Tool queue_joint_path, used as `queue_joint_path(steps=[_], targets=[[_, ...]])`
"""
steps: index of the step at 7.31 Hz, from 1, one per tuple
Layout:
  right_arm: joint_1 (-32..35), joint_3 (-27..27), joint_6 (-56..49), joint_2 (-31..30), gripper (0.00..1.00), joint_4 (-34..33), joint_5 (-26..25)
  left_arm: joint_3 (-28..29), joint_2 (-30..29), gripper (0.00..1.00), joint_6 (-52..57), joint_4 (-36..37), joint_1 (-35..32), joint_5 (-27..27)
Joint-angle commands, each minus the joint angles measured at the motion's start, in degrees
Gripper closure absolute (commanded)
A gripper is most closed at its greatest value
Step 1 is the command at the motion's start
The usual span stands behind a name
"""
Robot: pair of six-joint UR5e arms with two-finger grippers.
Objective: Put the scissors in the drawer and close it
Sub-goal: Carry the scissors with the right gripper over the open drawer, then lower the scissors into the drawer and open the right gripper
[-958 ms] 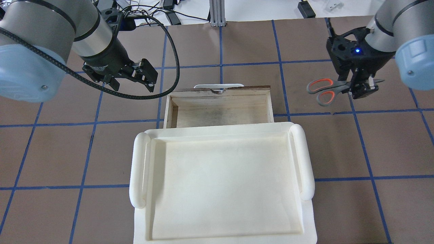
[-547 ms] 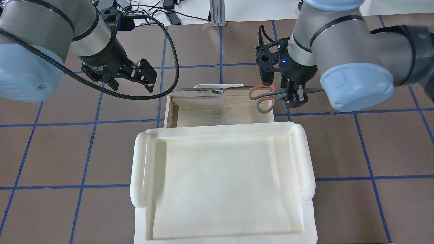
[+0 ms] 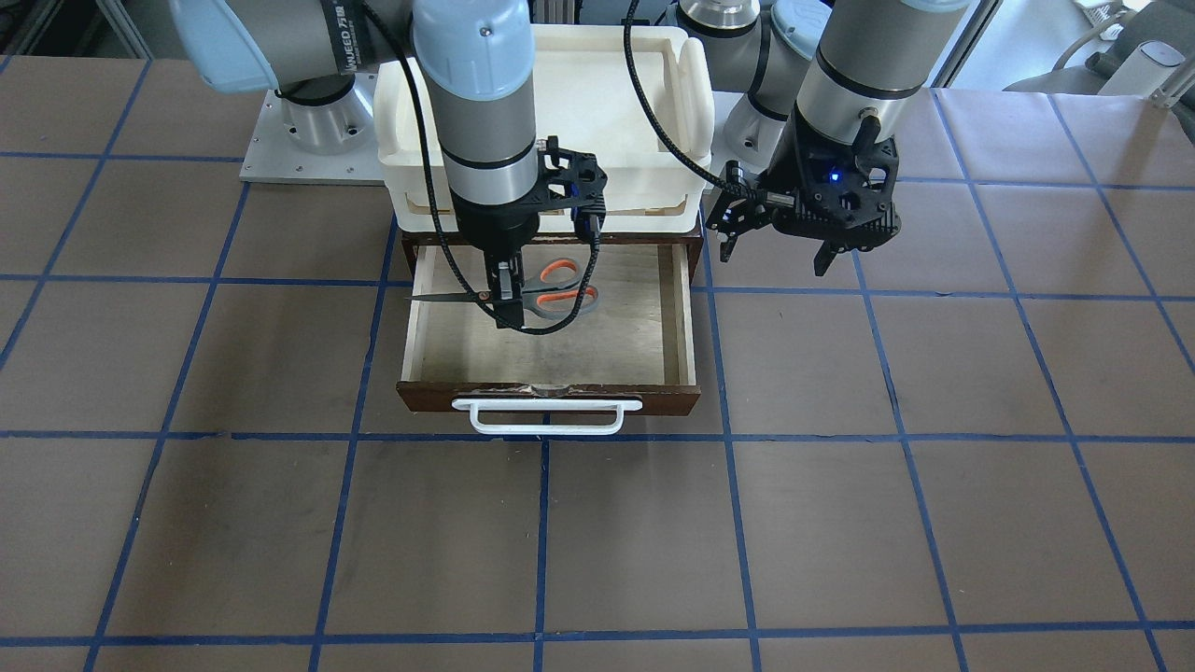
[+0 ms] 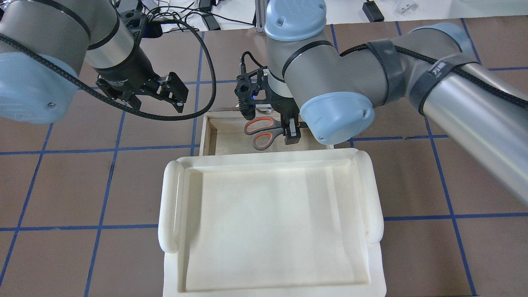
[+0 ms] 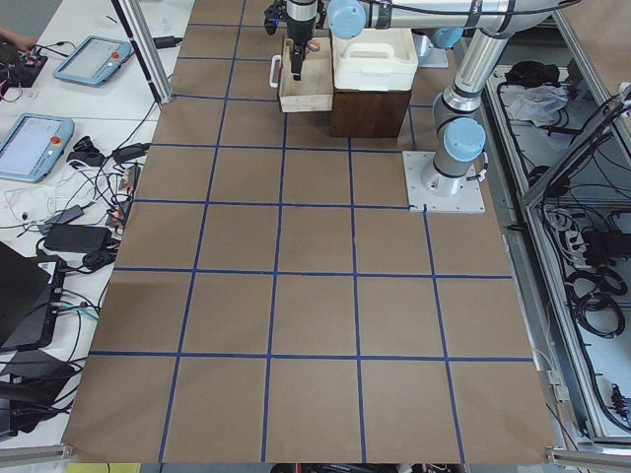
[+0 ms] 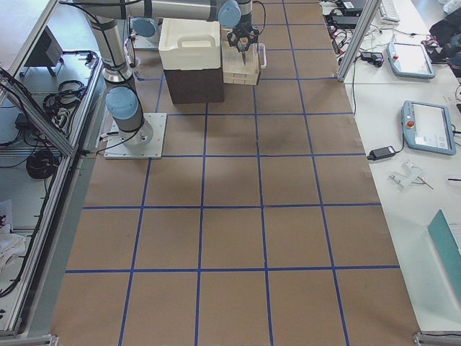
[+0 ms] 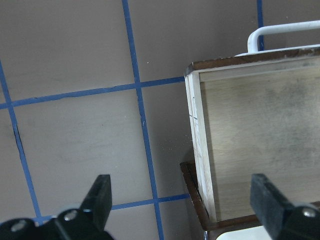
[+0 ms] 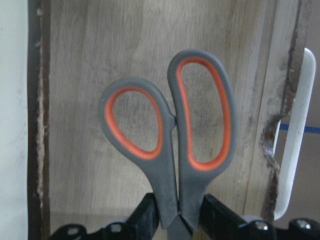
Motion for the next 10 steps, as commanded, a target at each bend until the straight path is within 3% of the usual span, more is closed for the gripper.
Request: queue_joint_path(steps=[1,5,6,7,8,9,10], targets=[[1.77,-1.44,2.83,4.14,1.00,-0.12,0.82,-0.09,-0.09,0.00,-0.43,0.00,0.08,1.39],[1.85,-1.53,4.75,6.88,1.00,-0.65,4.15,-0.44,-0.18,0.00,-0.70,-0.61,0.08,1.30],[1.85,-1.53,5.89,6.97,1.00,-0.48,4.25,-0.18,0.00,0.00,-0.96,-4.44,0.52,0.95],[1.85,-1.53,5.99,7.06,0.95,-0.56,4.25,-0.09,-0.09,0.00,-0.96,-5.00,1.30,0.86],[1.85,-1.53,6.26,7.06,0.52,-0.65,4.25,0.00,-0.18,0.00,-0.96,-4.83,1.31,0.95],[1.85,-1.53,7.04,7.06,0.19,-0.56,4.33,0.00,-0.18,0.00,-0.87,-4.83,1.31,0.95],[1.85,-1.53,7.14,6.37,0.01,-0.56,4.51,0.00,-0.18,0.00,-0.70,-4.66,1.31,1.04]])
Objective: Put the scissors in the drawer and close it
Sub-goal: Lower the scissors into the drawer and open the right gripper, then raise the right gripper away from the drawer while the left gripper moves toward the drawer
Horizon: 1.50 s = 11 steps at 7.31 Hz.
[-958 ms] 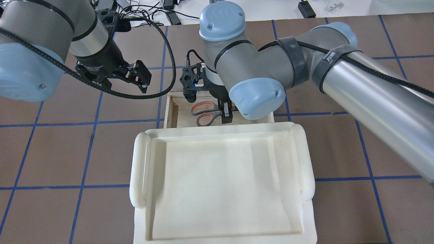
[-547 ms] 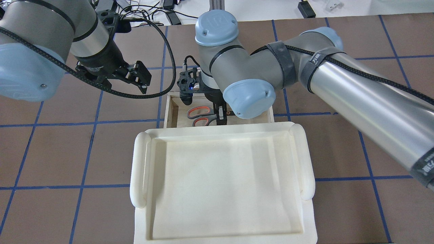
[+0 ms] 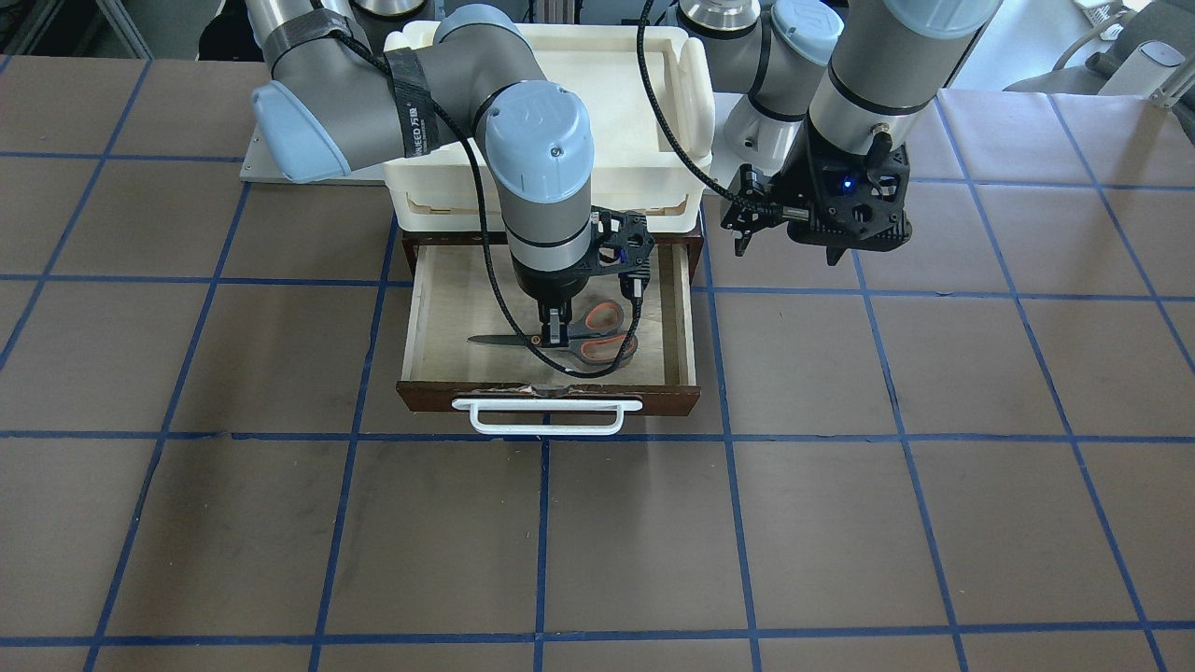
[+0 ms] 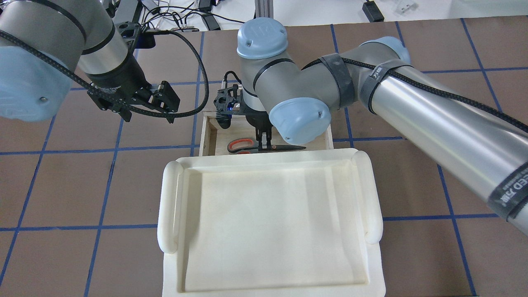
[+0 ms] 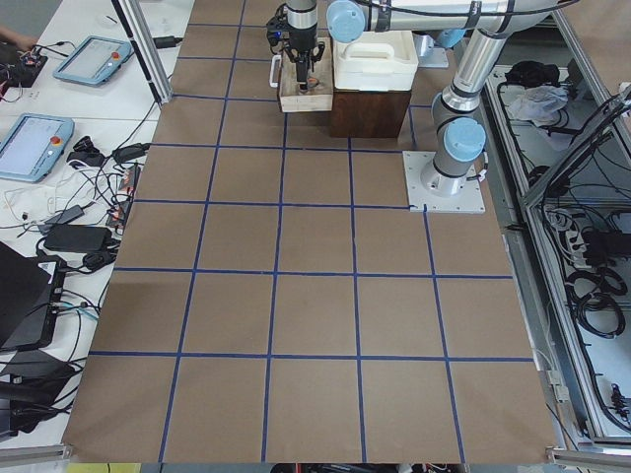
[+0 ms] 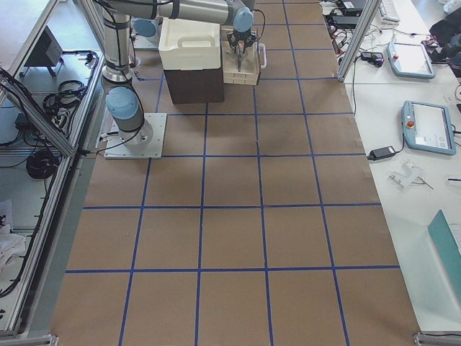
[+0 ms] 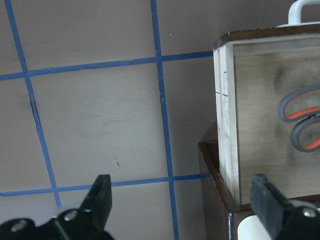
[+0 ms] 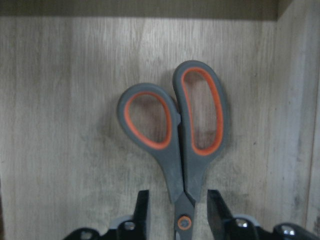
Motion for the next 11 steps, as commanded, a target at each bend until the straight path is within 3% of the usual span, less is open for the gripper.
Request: queue_joint_path(steps=[1,3,5,8,9,11], targets=[[-0.26,-0.69,0.48,-1.41,0.01,0.02,0.17,0.11,0.16,0.00,0.16,0.17,0.05,0.16],[-2.62,-2.37,0.48,-4.12,0.00,0.63,-0.96,1.68,-0.28,0.00,-0.10,0.26,0.05,-0.10],[-9.36,-2.02,0.48,-8.43,0.00,1.59,-0.36,4.58,-1.24,0.00,-5.52,0.26,-0.83,-0.28],[-20.54,-1.49,3.27,-16.94,0.00,11.50,-0.26,7.13,-3.52,0.00,-10.54,0.35,-3.63,-0.19],[-21.35,-1.49,13.47,-20.89,0.00,14.93,-0.26,8.62,-4.66,0.00,-13.26,0.26,-5.04,-0.02],[-21.45,-1.49,33.61,-23.12,0.00,15.49,-0.96,9.17,-6.16,0.00,-17.82,0.26,-6.28,-0.19]])
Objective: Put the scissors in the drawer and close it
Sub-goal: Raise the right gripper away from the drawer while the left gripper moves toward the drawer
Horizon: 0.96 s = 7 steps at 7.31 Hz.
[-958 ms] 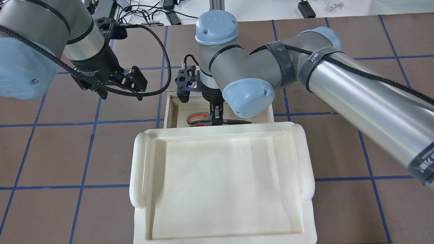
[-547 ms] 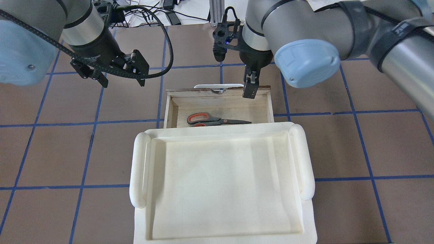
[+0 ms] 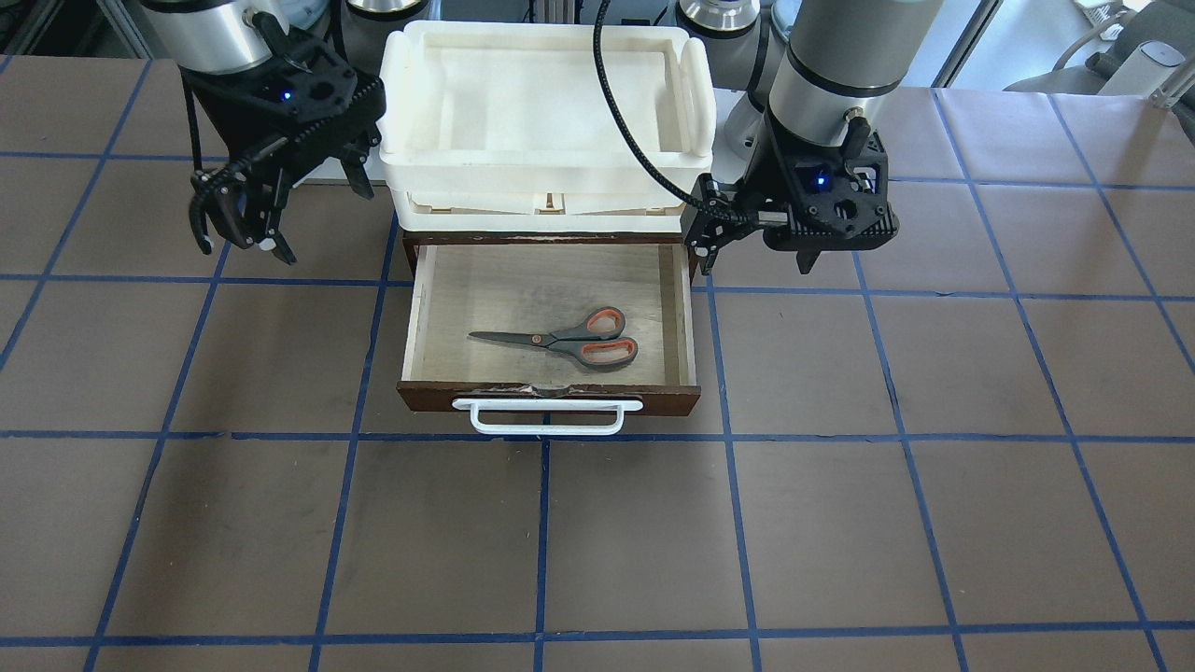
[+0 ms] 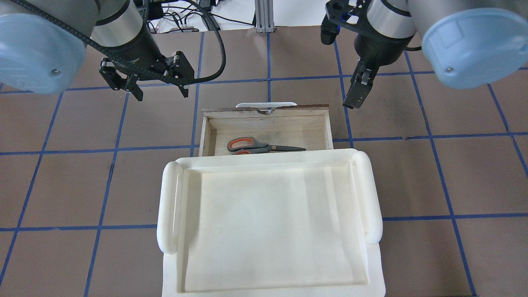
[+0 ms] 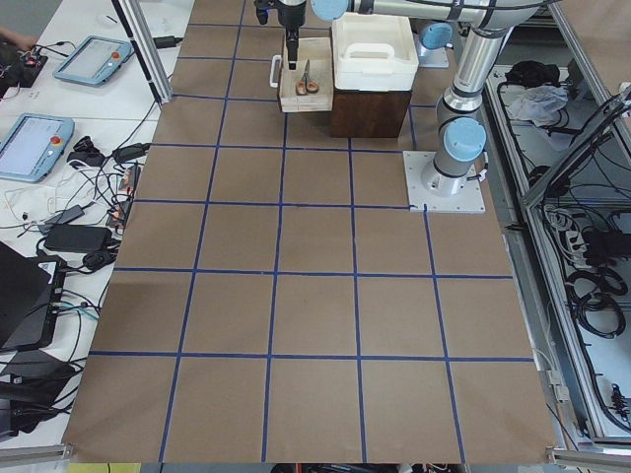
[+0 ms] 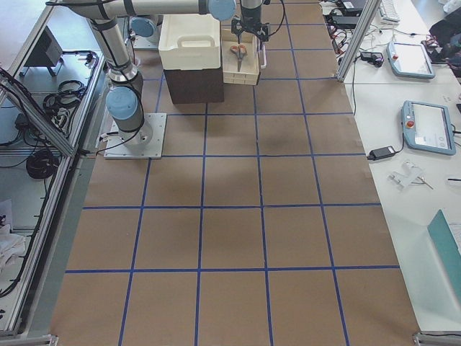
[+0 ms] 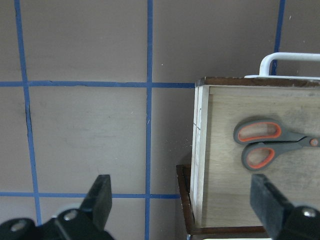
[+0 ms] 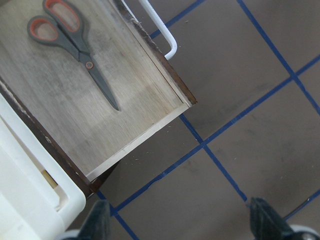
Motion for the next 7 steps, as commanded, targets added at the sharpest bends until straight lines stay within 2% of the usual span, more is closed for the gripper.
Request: queue_joint_path(steps=[1,2,4,6,7], targets=[[-0.43,0.01,15.22,-2.04,0.00,-0.05,-0.55,0.50,-1.39,0.00,-3.56,0.08,-1.71,0.66],[-0.96,-0.16,18.04,-2.39,0.00,-0.58,-0.55,0.51,-1.66,0.00,-3.91,0.34,-1.90,0.67],[-0.61,0.01,39.07,-4.67,0.00,-0.07,-0.55,0.59,-2.97,0.00,-6.28,0.52,-2.33,-0.03],[-0.44,1.41,41.27,-4.68,0.00,0.03,-0.64,2.86,-5.16,0.00,-10.66,0.87,-5.22,0.66],[-0.61,1.85,46.67,-5.12,0.00,0.20,-0.72,3.31,-6.39,0.00,-12.60,0.95,-6.20,0.75]])
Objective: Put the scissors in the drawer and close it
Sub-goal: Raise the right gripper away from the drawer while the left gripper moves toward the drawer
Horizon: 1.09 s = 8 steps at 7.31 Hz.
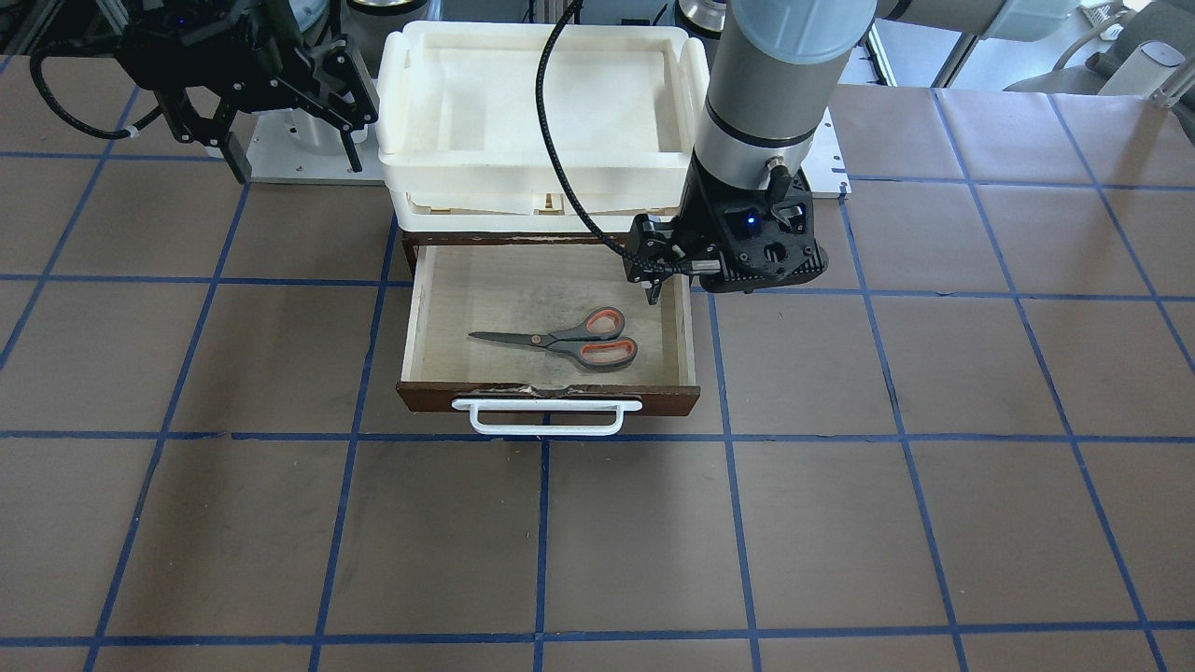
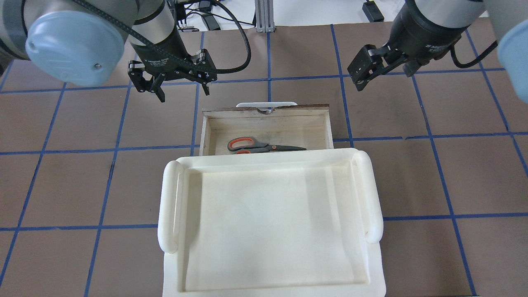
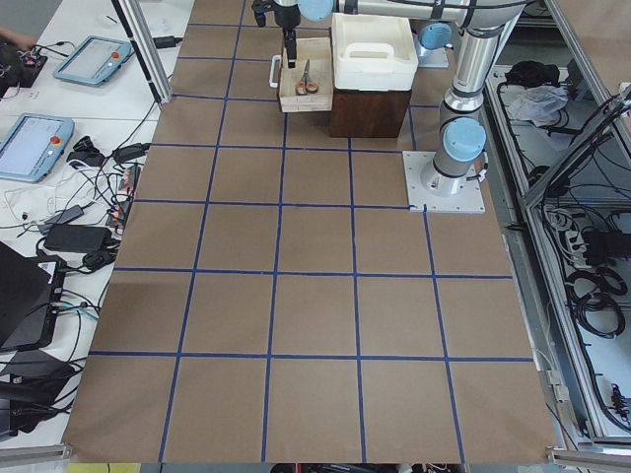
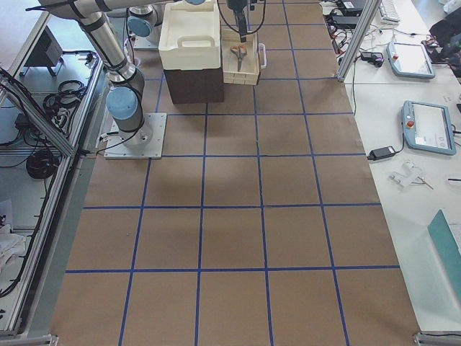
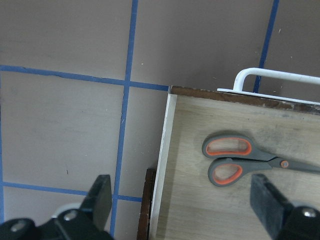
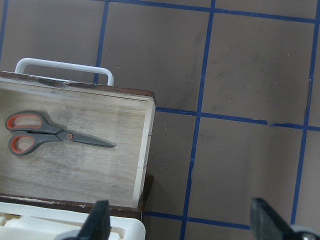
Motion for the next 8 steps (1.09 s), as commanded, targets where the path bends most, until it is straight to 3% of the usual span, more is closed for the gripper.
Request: queue_joint_path(steps=[1,8], targets=[[-0.10,0.81,8.12,-1.17,0.00,2.09,-0.08,0.89,-2.08,0.00,-3.03,0.65,-1.97,0.22],[0.16,0.81,5.25,-1.09,0.00,3.70,-0.17,0.97,-3.84,0.00,-9.45,2.15,-4.26,-0.49]])
